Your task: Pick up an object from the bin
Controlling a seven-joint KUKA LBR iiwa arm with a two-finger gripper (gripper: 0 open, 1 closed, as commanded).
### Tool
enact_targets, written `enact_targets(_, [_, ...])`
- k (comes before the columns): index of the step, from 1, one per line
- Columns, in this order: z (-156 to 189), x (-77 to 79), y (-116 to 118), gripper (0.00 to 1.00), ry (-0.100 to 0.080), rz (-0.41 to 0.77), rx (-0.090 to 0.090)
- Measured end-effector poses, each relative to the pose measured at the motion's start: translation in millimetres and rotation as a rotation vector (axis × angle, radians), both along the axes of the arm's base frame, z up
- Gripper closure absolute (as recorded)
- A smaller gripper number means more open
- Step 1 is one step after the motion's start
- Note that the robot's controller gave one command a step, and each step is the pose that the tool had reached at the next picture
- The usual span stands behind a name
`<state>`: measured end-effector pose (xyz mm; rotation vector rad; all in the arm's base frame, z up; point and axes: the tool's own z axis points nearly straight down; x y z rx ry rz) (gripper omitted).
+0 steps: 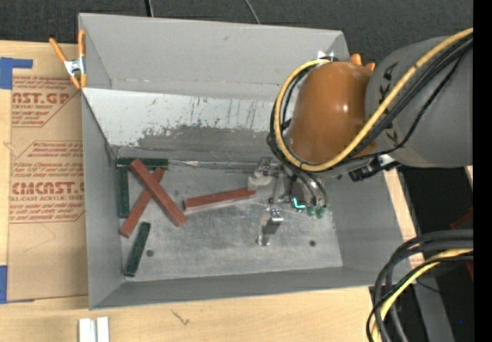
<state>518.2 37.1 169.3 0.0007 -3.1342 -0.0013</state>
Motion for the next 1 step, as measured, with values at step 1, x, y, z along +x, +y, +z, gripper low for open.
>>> enact_targets(1, [4.0,1.9,-0.2,0.00,-0.008,0.000,0.000])
